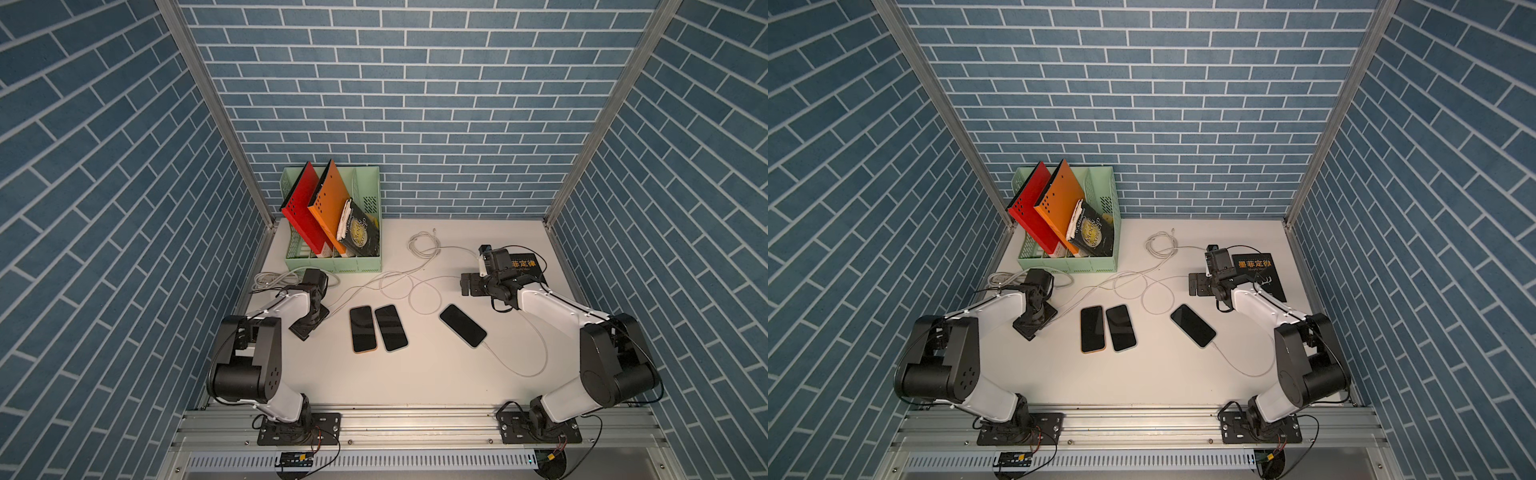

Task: Unplug the charging cable from the phone
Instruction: Adjust the charging cable at the center of the board.

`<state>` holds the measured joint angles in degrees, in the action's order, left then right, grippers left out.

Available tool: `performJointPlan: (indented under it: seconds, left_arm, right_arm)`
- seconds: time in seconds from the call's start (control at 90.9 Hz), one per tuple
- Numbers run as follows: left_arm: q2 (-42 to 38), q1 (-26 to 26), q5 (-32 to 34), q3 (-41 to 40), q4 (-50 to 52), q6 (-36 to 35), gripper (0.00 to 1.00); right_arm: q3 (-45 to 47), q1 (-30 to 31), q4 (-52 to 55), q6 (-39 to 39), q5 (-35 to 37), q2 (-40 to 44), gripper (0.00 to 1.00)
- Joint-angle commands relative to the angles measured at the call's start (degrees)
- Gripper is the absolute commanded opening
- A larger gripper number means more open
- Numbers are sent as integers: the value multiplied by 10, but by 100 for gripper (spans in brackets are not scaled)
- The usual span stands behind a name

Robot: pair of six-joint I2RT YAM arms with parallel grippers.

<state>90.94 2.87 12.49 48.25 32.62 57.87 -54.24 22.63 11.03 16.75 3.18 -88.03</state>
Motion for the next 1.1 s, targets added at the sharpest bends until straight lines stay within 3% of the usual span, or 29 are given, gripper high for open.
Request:
performJointPlan:
  seconds: [0.0, 0.242, 0.528, 0.891, 1.089]
  left_arm:
    - [41, -28, 31, 22, 4, -36, 66]
    - [55, -41, 17, 65, 16, -58, 67]
    - [-32, -41, -32, 26, 12, -63, 75]
    - [-121, -40, -49, 86, 61, -95, 87]
    - [-171, 6, -80, 84, 56, -88, 91]
  right_arm:
    - [8, 3, -2, 22, -6, 13, 99]
    - [14, 4, 13, 21, -12, 21, 100]
    - [24, 5, 23, 21, -31, 25, 100]
    - [36, 7, 82, 10, -45, 42, 99]
    - [77, 5, 95, 37, -65, 56, 99]
